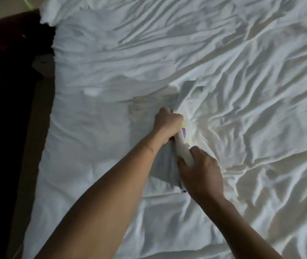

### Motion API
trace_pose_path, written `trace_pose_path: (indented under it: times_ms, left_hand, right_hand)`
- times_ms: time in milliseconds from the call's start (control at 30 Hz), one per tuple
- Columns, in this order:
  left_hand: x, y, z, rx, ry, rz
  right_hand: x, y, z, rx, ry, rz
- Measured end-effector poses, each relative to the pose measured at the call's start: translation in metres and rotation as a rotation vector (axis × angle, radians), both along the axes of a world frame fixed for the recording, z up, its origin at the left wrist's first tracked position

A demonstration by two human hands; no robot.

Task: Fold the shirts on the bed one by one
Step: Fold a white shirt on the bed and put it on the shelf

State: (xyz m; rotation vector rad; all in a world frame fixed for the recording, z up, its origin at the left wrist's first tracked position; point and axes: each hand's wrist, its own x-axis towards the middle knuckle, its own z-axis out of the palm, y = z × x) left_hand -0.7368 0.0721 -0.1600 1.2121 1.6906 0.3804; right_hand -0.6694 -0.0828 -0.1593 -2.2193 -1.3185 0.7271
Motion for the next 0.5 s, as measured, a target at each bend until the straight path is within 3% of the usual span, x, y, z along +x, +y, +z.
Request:
trace_pose_path:
  times_ms: [267, 500]
  left_hand:
    - [-0.185, 0.015, 0.032, -0.087, -0.095, 0.197]
    - [-0.333, 0.009, -0.006, -0.168, -0.098, 0.401]
  right_hand:
    - [-0.151, 0.021, 0.04, 0.014, 0.101, 0.254]
    - [-0.256, 0.023, 0.019, 0.034, 0.28, 0.391]
